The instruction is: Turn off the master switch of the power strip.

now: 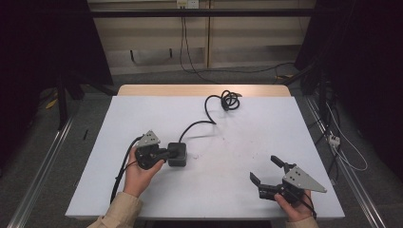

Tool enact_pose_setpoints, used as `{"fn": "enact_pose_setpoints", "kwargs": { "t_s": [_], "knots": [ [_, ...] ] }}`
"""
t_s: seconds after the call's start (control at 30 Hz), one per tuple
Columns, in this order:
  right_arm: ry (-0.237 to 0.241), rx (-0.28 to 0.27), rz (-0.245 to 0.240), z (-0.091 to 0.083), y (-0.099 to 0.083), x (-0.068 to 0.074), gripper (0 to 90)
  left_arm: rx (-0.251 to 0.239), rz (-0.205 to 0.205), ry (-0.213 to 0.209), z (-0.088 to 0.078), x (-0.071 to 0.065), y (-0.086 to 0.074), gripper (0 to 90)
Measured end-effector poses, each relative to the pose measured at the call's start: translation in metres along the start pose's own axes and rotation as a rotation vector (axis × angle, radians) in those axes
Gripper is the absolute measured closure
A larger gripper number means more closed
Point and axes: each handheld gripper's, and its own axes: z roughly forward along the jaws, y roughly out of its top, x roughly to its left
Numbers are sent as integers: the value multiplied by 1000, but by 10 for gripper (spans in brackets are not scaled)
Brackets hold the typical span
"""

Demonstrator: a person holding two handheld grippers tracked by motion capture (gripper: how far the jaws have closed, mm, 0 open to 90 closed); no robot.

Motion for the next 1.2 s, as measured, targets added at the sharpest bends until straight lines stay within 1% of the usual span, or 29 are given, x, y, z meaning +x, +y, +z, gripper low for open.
{"fn": "enact_pose_setpoints", "kwargs": {
  "t_s": [0.07, 0.17, 0.5, 0.7, 0.93, 1.1, 1.2],
  "knots": [
    [0, -1, -2, 0, 0, 0, 60, 2, 2, 2, 0, 0, 0, 900],
    [0, -2, -3, 0, 0, 0, 60, -6, -7, -6, 0, 1, -1, 900],
    [0, -3, -4, 0, 0, 1, 60, -7, -3, -5, 0, 1, -1, 900],
    [1, -3, -4, 0, 0, 1, 60, 3, 1, 1, 0, 0, 0, 900],
    [1, -3, -5, 0, 0, 1, 60, -3, -12, -6, 0, 1, 0, 900],
    [3, -3, -4, 0, 0, 1, 61, 1, -5, -1, 0, 0, 0, 900],
    [3, -3, -4, 0, 0, 1, 60, 6, 9, 8, 0, -2, 0, 900]
  ]
}}
